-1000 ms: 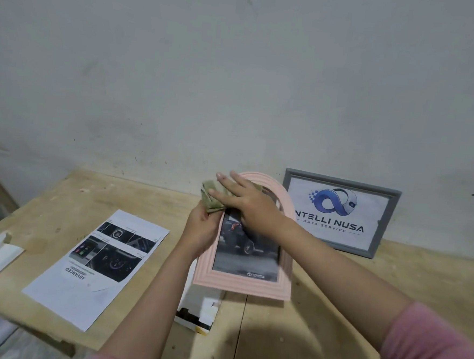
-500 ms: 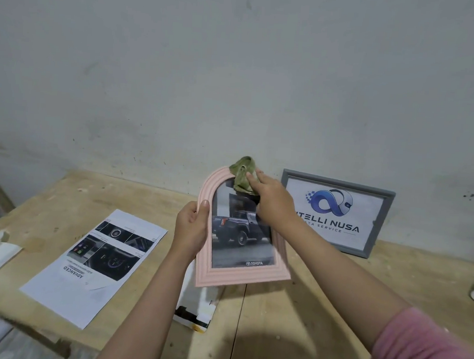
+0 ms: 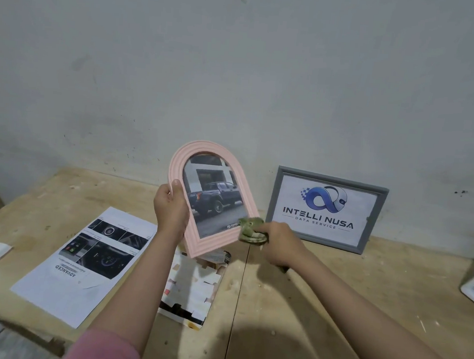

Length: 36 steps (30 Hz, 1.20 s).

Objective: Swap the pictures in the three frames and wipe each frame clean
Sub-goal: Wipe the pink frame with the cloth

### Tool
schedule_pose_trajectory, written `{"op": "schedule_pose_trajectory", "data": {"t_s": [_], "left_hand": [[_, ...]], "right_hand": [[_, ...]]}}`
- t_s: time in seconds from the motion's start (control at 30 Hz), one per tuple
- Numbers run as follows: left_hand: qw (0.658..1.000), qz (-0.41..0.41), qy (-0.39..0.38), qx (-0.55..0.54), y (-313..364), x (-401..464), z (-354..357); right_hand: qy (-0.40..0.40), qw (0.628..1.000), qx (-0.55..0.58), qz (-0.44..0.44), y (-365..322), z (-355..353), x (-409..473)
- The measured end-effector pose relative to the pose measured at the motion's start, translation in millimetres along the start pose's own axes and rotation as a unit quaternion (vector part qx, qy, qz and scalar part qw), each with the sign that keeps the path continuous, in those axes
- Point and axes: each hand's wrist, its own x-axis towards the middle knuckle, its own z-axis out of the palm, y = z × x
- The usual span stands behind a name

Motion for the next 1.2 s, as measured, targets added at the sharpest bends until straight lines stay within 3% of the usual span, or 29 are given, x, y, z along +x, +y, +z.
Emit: {"op": "schedule_pose_trajectory", "data": {"t_s": [0.07,0.2,0.27,0.4,0.47,0.6,0.67,0.73,0.83,0.93,1.07,1.2], "left_hand": [[0.999,0.026,-0.025,0.036,-1,1,3],[0.991,0.06,-0.098,0.07,1,-7,11],[0.984,0.067,-0.151,0.065,1,-16,16],[0.969,0.072,-0.228,0.064,2,-30,31],[0.97,0.072,-0.226,0.06,1,-34,37],[0.977,-0.043,-0.204,-0.051,0,-35,39],[0.947,-0.146,-0.219,-0.183,4,-36,38],[0.908,-0.195,-0.23,-0.29,4,-35,37],[0.883,-0.234,-0.22,-0.343,0,-30,29],[0.861,-0.276,-0.256,-0.341,1,-22,19],[0.859,-0.323,-0.321,-0.235,6,-12,19],[0.886,-0.319,-0.27,-0.203,2,-6,24]], "right_hand": [[0.015,0.995,0.083,0.052,-3,-16,7],[0.248,0.932,0.248,0.087,-10,-58,30],[0.279,0.925,0.252,0.057,-18,-67,41],[0.217,0.964,0.152,0.013,-23,-49,69],[0.199,0.972,0.108,-0.068,-30,-32,71],[0.176,0.958,0.032,-0.223,-46,4,54],[0.168,0.956,0.018,-0.242,-50,14,47],[0.16,0.953,0.014,-0.256,-52,19,43],[0.134,0.953,0.011,-0.27,-50,24,40],[0.102,0.951,-0.003,-0.29,-43,28,38],[0.07,0.953,0.012,-0.295,-34,32,34],[0.05,0.949,-0.004,-0.311,-25,34,29]]}}
